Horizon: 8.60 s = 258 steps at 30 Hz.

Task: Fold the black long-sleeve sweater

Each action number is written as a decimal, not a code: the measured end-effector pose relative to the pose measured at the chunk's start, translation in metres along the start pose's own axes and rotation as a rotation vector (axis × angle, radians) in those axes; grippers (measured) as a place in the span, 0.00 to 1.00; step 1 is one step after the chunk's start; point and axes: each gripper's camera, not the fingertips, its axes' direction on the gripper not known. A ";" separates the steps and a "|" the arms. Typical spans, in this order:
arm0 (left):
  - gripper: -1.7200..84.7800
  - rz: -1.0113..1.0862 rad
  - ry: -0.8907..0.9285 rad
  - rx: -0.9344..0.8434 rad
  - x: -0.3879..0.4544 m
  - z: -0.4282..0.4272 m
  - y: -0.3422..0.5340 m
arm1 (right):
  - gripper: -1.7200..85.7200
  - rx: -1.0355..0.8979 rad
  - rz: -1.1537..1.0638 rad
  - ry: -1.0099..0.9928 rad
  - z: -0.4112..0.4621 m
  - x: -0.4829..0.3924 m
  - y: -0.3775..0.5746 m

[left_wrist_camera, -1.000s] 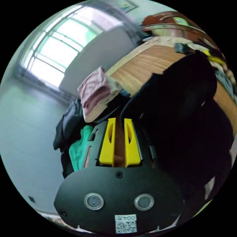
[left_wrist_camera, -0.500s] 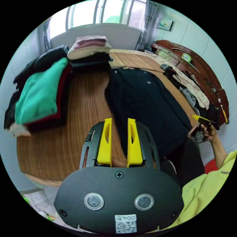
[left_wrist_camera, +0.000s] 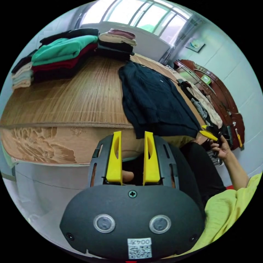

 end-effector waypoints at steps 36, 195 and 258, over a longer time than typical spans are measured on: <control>0.06 -0.160 0.334 -0.129 -0.052 0.002 -0.064 | 0.07 -0.329 -0.224 -0.032 -0.039 -0.043 -0.056; 0.10 -0.044 0.058 -0.120 -0.027 -0.173 -0.143 | 0.06 -0.152 -0.040 -0.249 0.038 0.154 -0.057; 0.02 0.308 -0.287 -0.190 0.119 0.151 -0.189 | 0.03 0.297 -0.478 0.349 0.041 -0.052 0.065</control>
